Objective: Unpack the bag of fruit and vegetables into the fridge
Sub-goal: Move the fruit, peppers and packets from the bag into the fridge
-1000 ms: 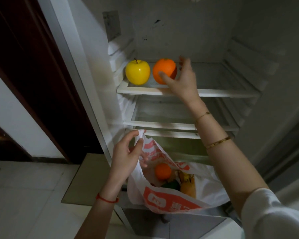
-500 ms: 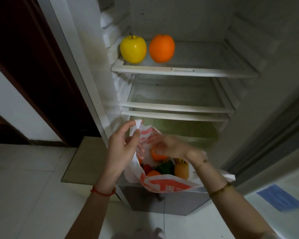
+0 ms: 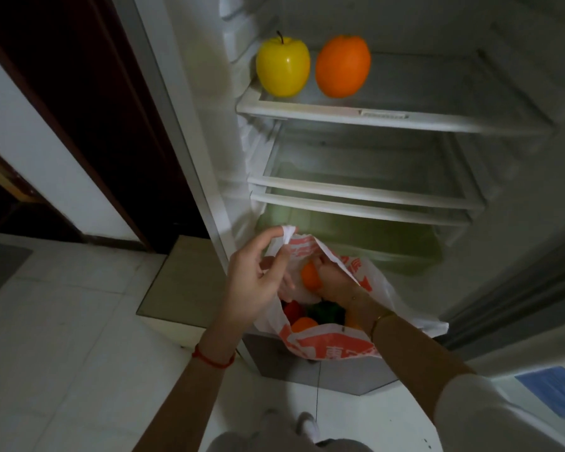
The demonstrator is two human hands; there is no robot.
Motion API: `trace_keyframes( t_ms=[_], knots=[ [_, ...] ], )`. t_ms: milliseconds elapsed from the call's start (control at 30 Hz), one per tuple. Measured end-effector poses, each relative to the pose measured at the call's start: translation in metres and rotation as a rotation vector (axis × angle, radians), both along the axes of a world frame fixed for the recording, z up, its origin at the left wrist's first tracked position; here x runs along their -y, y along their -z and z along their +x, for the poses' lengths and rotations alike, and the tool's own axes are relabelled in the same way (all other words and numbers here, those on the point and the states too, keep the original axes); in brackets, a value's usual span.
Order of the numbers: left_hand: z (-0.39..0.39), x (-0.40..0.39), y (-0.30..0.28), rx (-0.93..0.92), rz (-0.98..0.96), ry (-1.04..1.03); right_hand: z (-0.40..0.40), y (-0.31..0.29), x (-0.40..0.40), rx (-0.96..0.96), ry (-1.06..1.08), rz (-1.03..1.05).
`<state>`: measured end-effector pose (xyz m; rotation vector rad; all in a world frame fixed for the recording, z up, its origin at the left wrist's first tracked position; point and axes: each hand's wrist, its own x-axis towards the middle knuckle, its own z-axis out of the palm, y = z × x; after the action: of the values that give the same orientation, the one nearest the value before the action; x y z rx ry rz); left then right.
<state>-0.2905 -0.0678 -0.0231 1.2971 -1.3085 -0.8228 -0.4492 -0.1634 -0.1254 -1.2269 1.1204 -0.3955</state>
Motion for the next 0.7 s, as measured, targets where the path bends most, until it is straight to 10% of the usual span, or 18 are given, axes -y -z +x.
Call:
trace_keyframes(
  t_ms=[200,700],
  knots=[
    [0.006,0.005,-0.006,-0.043,0.007,-0.003,-0.005,0.019,0.009,-0.202,-0.015,0.017],
    [0.005,0.032,-0.017,-0.003,0.051,-0.044,-0.023,-0.115,-0.018,-0.094,0.27,-0.776]
  ],
)
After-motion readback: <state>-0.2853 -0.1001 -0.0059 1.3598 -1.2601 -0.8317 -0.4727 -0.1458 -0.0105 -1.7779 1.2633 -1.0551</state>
